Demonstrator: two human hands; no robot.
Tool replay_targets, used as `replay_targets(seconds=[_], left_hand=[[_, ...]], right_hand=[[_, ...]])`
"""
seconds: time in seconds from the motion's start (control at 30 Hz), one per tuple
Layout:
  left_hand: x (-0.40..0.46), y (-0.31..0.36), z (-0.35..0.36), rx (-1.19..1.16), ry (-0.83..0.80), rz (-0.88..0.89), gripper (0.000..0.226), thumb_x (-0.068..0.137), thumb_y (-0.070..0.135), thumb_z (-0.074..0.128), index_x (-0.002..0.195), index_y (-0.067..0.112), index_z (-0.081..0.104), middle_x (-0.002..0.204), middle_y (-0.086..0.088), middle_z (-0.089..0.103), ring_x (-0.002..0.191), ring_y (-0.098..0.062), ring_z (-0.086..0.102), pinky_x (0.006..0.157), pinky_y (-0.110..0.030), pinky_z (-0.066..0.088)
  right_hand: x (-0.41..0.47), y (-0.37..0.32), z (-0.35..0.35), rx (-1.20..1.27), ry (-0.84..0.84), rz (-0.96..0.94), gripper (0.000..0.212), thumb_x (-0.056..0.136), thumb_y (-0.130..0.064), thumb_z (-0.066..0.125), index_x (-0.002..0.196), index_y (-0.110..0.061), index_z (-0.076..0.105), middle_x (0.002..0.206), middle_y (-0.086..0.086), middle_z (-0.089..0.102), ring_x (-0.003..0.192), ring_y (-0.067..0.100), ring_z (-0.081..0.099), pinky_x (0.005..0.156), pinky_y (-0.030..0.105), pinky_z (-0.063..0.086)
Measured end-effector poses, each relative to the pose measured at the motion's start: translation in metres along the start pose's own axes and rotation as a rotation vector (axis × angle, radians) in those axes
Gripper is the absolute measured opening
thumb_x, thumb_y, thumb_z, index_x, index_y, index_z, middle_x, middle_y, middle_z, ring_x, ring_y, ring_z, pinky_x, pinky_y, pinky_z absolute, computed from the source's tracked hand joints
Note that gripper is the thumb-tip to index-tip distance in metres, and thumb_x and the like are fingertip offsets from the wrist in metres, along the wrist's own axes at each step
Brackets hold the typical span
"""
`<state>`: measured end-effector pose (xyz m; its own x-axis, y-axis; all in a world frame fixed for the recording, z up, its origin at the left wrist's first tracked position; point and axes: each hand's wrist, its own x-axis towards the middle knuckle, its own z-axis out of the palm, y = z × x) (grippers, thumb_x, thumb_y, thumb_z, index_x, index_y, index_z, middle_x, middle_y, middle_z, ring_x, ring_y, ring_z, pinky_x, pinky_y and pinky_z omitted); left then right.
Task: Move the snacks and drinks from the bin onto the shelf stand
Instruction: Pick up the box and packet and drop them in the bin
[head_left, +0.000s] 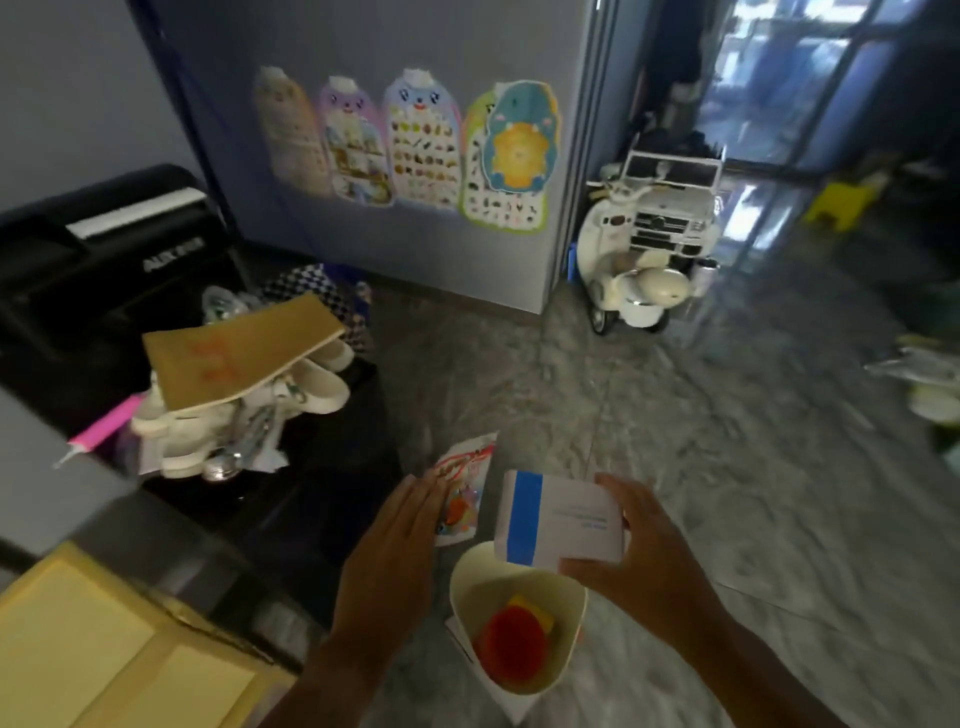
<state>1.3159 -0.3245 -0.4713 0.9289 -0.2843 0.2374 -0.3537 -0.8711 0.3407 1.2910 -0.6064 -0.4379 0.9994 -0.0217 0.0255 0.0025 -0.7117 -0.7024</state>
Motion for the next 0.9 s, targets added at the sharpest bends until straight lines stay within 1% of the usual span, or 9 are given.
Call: replay_targets(seconds=[0.13, 0.23, 0.37, 0.57, 0.63, 0.7, 0.77, 0.83, 0.9], left_hand=[[0.0, 0.004, 0.066, -0.019, -0.068, -0.013, 0.064, 0.081, 0.032, 0.055, 0.142, 0.012, 0.051, 0.148, -0.006, 0.052, 0.139, -0.027, 0.046, 0.091, -0.04, 0.06], [-0.011, -0.011, 0.12, -0.01, -0.12, -0.05, 0.059, 0.083, 0.041, 0.054, 0.137, 0.017, 0.056, 0.147, -0.007, 0.053, 0.137, -0.03, 0.048, 0.089, -0.044, 0.06], [-0.018, -0.032, 0.178, -0.042, -0.145, -0.136, 0.07, 0.085, 0.064, 0.029, 0.138, 0.025, 0.053, 0.153, -0.006, 0.045, 0.142, -0.029, 0.04, 0.092, -0.05, 0.057], [-0.021, -0.048, 0.234, -0.026, -0.262, -0.185, 0.067, 0.085, 0.066, 0.029, 0.138, 0.032, 0.053, 0.16, -0.005, 0.032, 0.148, -0.025, 0.03, 0.099, -0.047, 0.053], [-0.026, -0.055, 0.257, -0.015, -0.278, -0.199, 0.059, 0.089, 0.061, 0.038, 0.14, 0.033, 0.05, 0.161, -0.004, 0.029, 0.149, -0.025, 0.028, 0.102, -0.05, 0.052], [-0.03, -0.06, 0.275, -0.043, -0.296, -0.192, 0.061, 0.092, 0.059, 0.033, 0.148, 0.034, 0.035, 0.164, -0.002, 0.022, 0.15, -0.021, 0.023, 0.11, -0.048, 0.045], [-0.029, -0.058, 0.282, -0.193, -0.309, -0.206, 0.057, 0.096, 0.06, 0.03, 0.15, 0.043, 0.023, 0.161, 0.006, 0.028, 0.147, -0.002, 0.023, 0.115, -0.029, 0.035], [-0.026, -0.056, 0.284, -0.369, -0.334, -0.255, 0.045, 0.096, 0.063, 0.039, 0.14, 0.055, 0.032, 0.145, 0.026, 0.042, 0.132, 0.018, 0.033, 0.106, -0.016, 0.039], [-0.025, -0.061, 0.289, -0.438, -0.375, -0.212, 0.049, 0.094, 0.064, 0.046, 0.14, 0.053, 0.036, 0.143, 0.027, 0.044, 0.132, 0.007, 0.043, 0.104, -0.031, 0.048]], right_hand=[[-0.011, 0.066, 0.025, 0.015, -0.018, 0.055, 0.092, 0.063, -0.051, 0.088, 0.138, -0.043, 0.035, 0.116, -0.032, 0.038, 0.105, -0.002, 0.054, 0.07, 0.023, 0.06], [-0.025, 0.109, 0.059, 0.034, -0.038, 0.1, 0.087, 0.06, -0.05, 0.091, 0.123, -0.061, 0.031, 0.116, -0.039, 0.039, 0.107, -0.008, 0.052, 0.07, 0.017, 0.057], [-0.03, 0.158, 0.11, 0.087, -0.051, 0.118, 0.089, 0.057, -0.054, 0.089, 0.12, -0.07, 0.029, 0.119, -0.04, 0.04, 0.112, -0.013, 0.048, 0.073, 0.021, 0.058], [-0.022, 0.192, 0.151, 0.123, -0.028, 0.151, 0.091, 0.058, -0.046, 0.094, 0.13, -0.048, 0.039, 0.122, -0.03, 0.046, 0.115, -0.011, 0.048, 0.079, 0.008, 0.05], [-0.018, 0.202, 0.163, 0.114, -0.036, 0.147, 0.091, 0.059, -0.044, 0.095, 0.133, -0.042, 0.042, 0.123, -0.028, 0.047, 0.115, -0.008, 0.049, 0.078, 0.011, 0.052], [-0.01, 0.21, 0.17, 0.111, -0.053, 0.153, 0.093, 0.059, -0.044, 0.095, 0.135, -0.041, 0.041, 0.124, -0.025, 0.047, 0.115, -0.005, 0.051, 0.078, 0.017, 0.055], [-0.003, 0.219, 0.177, 0.099, -0.093, 0.16, 0.095, 0.059, -0.045, 0.094, 0.138, -0.039, 0.04, 0.126, -0.022, 0.047, 0.115, -0.002, 0.052, 0.08, 0.019, 0.055], [0.003, 0.226, 0.183, 0.067, -0.158, 0.158, 0.099, 0.059, -0.045, 0.093, 0.14, -0.036, 0.037, 0.131, -0.021, 0.044, 0.118, 0.001, 0.051, 0.082, 0.016, 0.052], [0.008, 0.233, 0.189, 0.041, -0.224, 0.169, 0.108, 0.059, -0.046, 0.094, 0.147, -0.032, 0.033, 0.141, -0.02, 0.039, 0.124, 0.002, 0.047, 0.088, 0.012, 0.044]])
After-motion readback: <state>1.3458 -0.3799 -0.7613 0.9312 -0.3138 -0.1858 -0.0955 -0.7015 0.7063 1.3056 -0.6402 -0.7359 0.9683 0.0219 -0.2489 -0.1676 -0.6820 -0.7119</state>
